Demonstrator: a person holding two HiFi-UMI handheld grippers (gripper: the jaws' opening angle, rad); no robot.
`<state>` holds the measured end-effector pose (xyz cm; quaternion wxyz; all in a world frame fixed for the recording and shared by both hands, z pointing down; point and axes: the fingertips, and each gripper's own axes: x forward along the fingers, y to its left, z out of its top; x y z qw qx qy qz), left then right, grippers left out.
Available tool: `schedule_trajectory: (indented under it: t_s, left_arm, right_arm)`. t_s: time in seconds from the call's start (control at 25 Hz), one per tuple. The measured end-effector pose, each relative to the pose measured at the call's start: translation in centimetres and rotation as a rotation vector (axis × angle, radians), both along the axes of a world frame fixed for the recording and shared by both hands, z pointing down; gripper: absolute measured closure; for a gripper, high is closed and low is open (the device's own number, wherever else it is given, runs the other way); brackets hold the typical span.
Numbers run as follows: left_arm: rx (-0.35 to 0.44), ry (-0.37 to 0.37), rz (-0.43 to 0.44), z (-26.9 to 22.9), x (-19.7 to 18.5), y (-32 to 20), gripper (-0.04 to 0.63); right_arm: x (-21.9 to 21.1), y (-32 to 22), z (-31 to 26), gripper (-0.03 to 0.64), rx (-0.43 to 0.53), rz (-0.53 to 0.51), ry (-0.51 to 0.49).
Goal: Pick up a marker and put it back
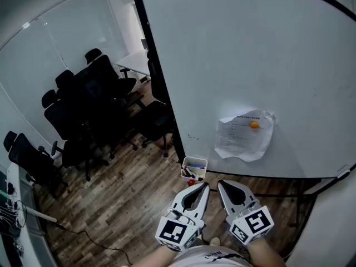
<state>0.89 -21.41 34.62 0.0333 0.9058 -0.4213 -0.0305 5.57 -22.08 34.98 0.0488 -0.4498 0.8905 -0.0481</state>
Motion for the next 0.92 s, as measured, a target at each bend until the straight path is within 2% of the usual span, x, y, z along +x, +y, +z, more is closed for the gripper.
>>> schedule_trajectory:
  t_s: [0.92]
  left_arm:
    - [-0.014, 0.006, -0.016, 0.37, 0.22, -0.83, 0.583]
  right_arm:
    - [0.27, -0.82, 0.24, 0.606, 0.000, -0.005, 0.006]
